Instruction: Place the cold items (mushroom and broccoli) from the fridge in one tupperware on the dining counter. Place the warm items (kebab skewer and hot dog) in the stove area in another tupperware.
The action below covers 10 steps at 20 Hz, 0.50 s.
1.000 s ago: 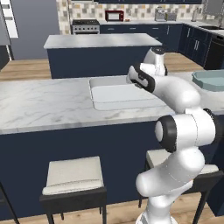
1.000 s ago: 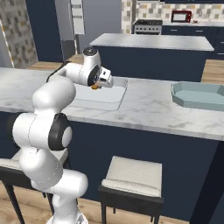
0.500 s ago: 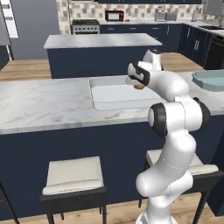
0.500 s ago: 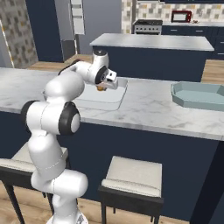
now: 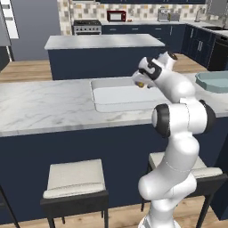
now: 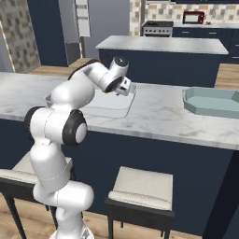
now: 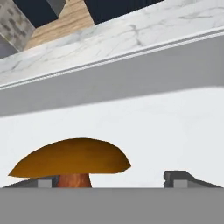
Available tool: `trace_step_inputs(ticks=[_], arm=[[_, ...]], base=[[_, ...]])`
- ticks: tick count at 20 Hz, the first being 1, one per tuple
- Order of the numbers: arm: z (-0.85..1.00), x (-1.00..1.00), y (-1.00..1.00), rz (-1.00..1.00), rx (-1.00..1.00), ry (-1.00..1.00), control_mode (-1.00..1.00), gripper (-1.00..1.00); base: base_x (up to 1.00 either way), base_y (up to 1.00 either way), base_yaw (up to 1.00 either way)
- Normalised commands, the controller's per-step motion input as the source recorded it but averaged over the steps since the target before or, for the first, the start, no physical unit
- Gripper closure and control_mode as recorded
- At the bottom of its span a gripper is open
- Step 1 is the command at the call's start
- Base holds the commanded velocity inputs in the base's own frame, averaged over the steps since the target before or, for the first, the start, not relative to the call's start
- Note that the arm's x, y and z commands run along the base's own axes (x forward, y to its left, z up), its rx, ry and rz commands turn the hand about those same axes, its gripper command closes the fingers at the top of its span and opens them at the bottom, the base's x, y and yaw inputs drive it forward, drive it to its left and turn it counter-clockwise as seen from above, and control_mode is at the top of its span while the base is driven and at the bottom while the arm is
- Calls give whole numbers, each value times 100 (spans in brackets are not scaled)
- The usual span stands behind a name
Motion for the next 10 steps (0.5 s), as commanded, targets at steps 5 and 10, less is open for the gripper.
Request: trace_step_inputs(ticks=[5,10], arm=[[9,0,4,9,7,-10,-100,-100],[0,0,63,30,-43,5,-100,-100]], base=[[0,0,0],[0,0,0]])
